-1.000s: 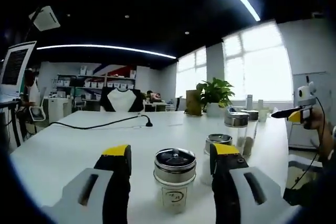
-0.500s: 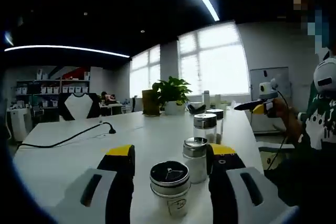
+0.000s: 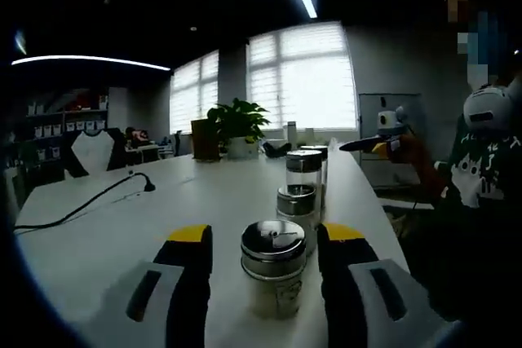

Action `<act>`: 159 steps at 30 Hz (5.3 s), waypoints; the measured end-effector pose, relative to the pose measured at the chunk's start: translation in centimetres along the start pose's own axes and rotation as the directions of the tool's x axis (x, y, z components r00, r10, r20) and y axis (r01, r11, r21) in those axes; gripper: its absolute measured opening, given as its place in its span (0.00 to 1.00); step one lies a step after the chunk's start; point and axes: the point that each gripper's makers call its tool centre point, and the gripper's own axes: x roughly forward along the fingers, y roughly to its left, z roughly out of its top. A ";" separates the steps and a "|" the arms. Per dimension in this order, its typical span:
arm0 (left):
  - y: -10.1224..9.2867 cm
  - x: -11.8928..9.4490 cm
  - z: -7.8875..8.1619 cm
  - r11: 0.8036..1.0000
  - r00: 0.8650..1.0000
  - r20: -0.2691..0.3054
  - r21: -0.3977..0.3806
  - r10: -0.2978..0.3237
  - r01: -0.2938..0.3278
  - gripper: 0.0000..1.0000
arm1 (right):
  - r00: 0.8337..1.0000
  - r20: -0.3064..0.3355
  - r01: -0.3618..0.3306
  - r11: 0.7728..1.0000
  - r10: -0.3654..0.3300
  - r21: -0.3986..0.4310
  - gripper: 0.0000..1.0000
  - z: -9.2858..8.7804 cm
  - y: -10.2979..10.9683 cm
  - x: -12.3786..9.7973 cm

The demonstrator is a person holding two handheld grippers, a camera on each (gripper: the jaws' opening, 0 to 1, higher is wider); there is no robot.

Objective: Rotate the seasoning bottle until the label or dispensing opening points toward the visible target arrow and the bottle remains upright within the marked orientation range

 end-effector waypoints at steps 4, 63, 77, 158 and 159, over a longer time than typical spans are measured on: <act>-0.3 0.4 -0.3 1.000 1.000 0.016 -0.023 -0.014 0.014 0.51 | 1.000 -0.001 0.000 1.000 0.000 0.000 0.99 0.0 0.0 0.0; 0.2 0.5 -0.4 0.971 0.971 0.058 -0.077 0.232 -0.228 0.36 | 1.000 -0.010 -0.008 1.000 0.008 0.004 0.99 -0.4 0.1 0.3; 0.4 0.6 -0.4 0.957 0.957 0.061 -0.081 0.285 -0.280 0.36 | 1.000 -0.010 -0.004 1.000 0.004 0.007 0.99 -0.4 0.1 0.2; 1.4 0.4 1.2 0.868 0.864 0.096 -0.108 0.494 -0.484 0.53 | 0.999 -0.030 -0.015 1.000 0.016 0.017 0.99 -1.0 0.3 0.8; 1.4 0.1 1.0 0.865 0.862 0.083 -0.111 0.500 -0.490 0.53 | 0.999 -0.029 -0.017 1.000 0.018 0.014 0.99 -1.0 0.4 0.8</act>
